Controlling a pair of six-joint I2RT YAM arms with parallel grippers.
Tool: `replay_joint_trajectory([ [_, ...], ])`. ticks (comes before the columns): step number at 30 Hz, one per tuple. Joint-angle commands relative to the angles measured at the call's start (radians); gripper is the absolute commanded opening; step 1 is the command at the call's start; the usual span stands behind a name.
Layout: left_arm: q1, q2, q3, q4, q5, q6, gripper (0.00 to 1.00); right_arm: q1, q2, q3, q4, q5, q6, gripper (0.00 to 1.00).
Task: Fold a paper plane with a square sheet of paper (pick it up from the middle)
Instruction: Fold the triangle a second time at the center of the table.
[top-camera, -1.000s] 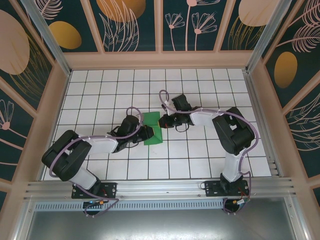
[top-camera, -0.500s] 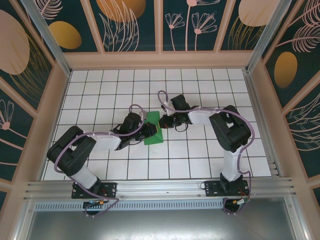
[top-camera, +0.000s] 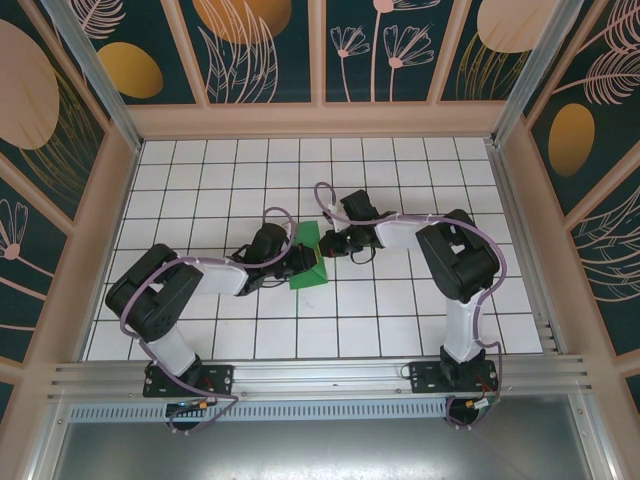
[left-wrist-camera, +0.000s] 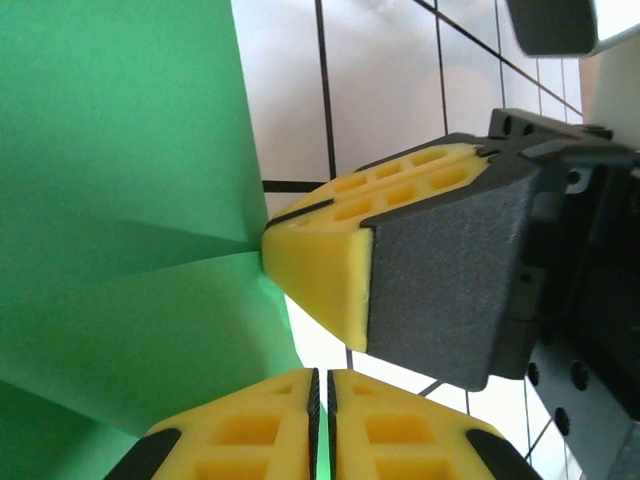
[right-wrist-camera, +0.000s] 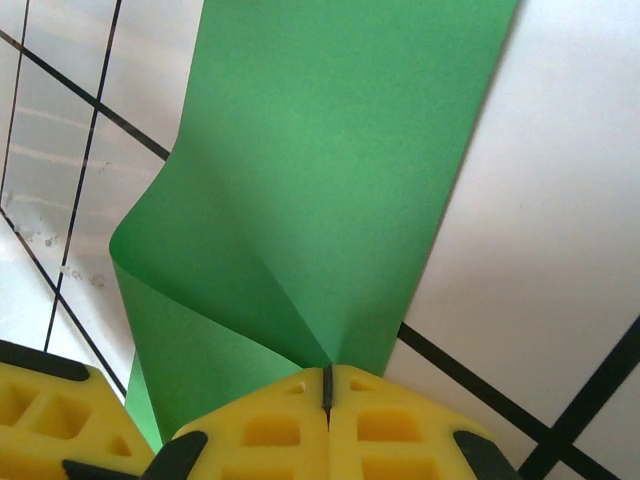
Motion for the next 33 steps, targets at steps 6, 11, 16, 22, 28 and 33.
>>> replay_joint_trajectory([
  [6, 0.002, 0.052, 0.033, 0.000, 0.012, -0.003, 0.14, -0.003, 0.022, 0.035, -0.017, 0.018, -0.018, 0.00],
  [11, 0.002, 0.061, 0.037, -0.007, 0.011, -0.003, 0.14, -0.003, 0.030, 0.040, -0.025, 0.030, -0.020, 0.00],
  [16, 0.002, 0.072, 0.041, -0.020, 0.010, -0.004, 0.14, -0.003, 0.031, 0.043, -0.028, 0.047, -0.018, 0.00],
  [22, 0.002, 0.073, 0.040, -0.036, 0.002, -0.007, 0.14, -0.002, 0.035, 0.050, -0.028, 0.040, -0.021, 0.00],
  [28, 0.002, 0.028, 0.005, -0.030, -0.003, -0.004, 0.15, -0.002, 0.014, 0.048, -0.035, 0.023, -0.017, 0.00],
  [33, 0.002, -0.130, -0.085, 0.008, -0.022, -0.024, 0.24, 0.005, -0.037, 0.011, -0.037, 0.019, 0.016, 0.00],
])
